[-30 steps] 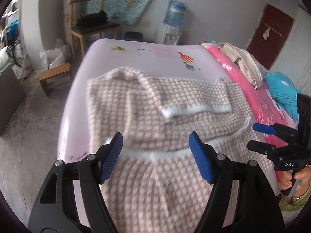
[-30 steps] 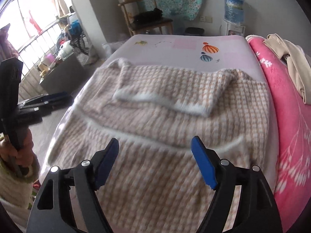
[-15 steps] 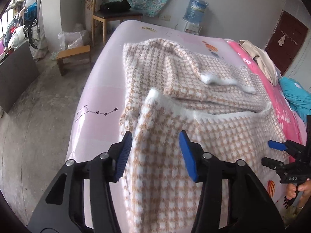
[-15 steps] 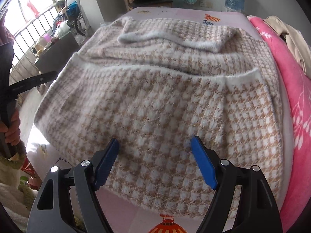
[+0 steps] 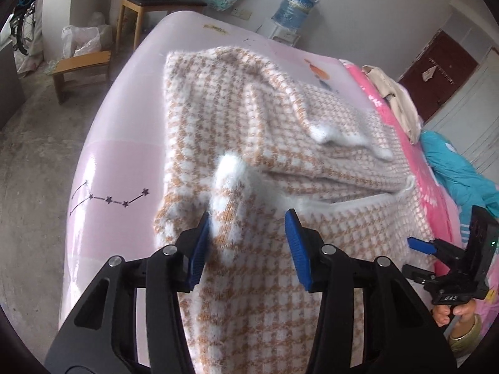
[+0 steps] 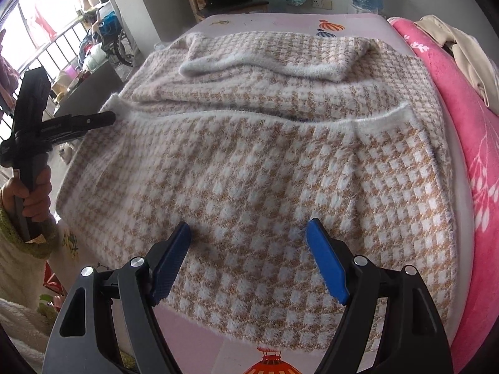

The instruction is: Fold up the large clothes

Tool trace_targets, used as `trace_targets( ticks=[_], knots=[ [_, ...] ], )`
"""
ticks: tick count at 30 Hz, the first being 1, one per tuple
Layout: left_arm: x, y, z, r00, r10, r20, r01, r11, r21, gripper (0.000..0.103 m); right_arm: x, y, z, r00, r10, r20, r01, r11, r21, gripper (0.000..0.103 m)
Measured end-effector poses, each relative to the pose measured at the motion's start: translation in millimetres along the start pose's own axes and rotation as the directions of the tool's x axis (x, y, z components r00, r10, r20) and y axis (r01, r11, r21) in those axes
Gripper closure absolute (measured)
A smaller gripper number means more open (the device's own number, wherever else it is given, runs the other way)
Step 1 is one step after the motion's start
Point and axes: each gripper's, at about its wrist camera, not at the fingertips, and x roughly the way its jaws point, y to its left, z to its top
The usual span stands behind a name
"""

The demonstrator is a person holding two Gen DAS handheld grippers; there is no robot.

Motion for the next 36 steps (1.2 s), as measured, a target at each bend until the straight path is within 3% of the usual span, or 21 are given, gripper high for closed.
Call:
trace_targets(
  ticks=[6, 15, 18, 36],
  knots=[
    [6, -6, -6, 0.995, 0.095, -0.011, -0.095, 0.995, 0.025, 0.063, -4, -2, 4, 1.000, -0.006, 0.020, 0.006, 1.000, 0.017, 0.028],
    [13, -25, -10, 0.969, 0.247, -0.012, -0.244, 0.962, 0.120, 0.065, -10, -5, 10, 0.999, 0.021, 0.036, -0.023, 0.999, 0.044, 0.027],
    [14, -26, -10, 0.967, 0.256, -0.011, -0.253, 0.960, 0.122, 0.065, -12, -4, 10, 0.999, 0.029, 0.043, -0.031, 0.998, 0.051, 0.022],
    [18, -29, -10, 0.959, 0.284, -0.015, -0.280, 0.952, 0.127, 0.065, -16, 3, 8, 0.999, 0.021, 0.048, -0.023, 0.999, 0.036, 0.022]
  ],
)
